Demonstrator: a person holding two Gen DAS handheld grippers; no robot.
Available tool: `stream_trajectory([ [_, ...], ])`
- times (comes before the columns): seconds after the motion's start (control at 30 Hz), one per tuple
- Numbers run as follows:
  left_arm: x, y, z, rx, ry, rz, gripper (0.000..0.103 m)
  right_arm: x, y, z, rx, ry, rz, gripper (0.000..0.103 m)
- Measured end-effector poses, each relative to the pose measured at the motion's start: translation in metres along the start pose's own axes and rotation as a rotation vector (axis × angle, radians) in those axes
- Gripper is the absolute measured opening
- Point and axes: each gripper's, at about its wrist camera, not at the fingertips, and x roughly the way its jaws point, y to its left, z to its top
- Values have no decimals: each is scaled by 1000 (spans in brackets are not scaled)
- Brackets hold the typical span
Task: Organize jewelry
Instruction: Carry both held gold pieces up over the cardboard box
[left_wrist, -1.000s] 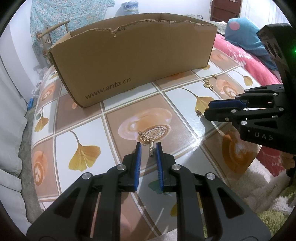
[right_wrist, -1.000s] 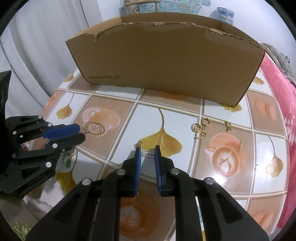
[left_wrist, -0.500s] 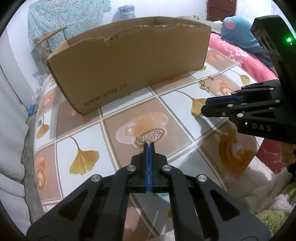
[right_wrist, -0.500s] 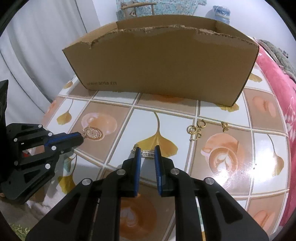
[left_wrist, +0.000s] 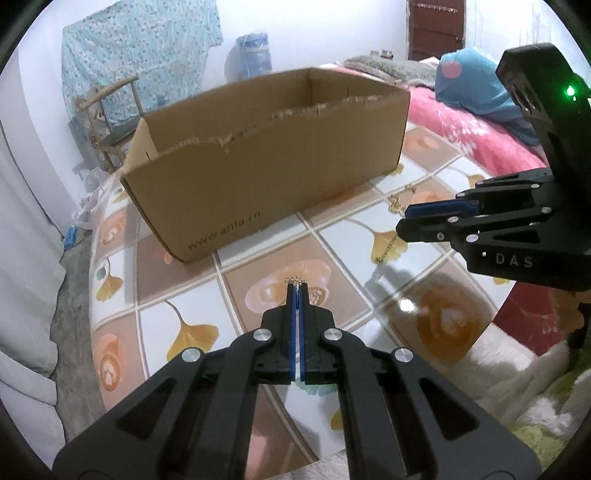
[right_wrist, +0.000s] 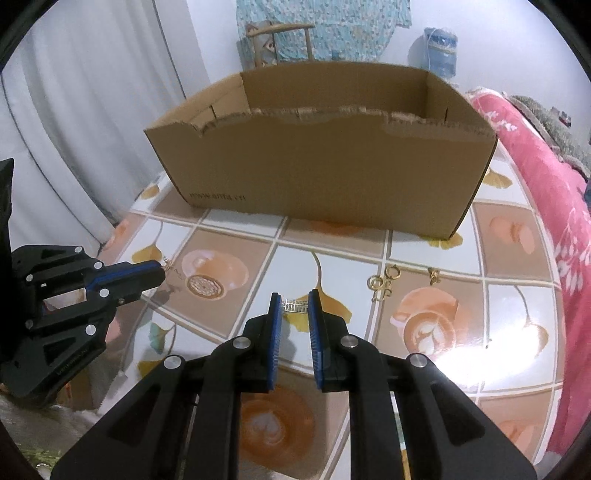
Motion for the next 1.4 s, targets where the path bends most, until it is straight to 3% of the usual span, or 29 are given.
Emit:
stream_trajectory([
  [0.4,-51,1,46,38,-158,-24,1,-60,9,41,-46,-165,43,15],
  [0.67,-82,19,112,62,-331,-73,1,-108,12,96,-122,-359,97,15],
  [0.83,-74,31,154,92,-385,-50,1,-114,6,136,-141,-443,112,15],
  [1.0,-32,47,178,64,-290,-114,1,-83,-12,167,-114,-397,160,15],
  [1.17,31,65,179,12,-111,-173,1,-19,-34,179,-57,-220,242,15],
  [1.4,90,87,164,-62,103,-231,1,41,-48,179,-18,0,247,15],
])
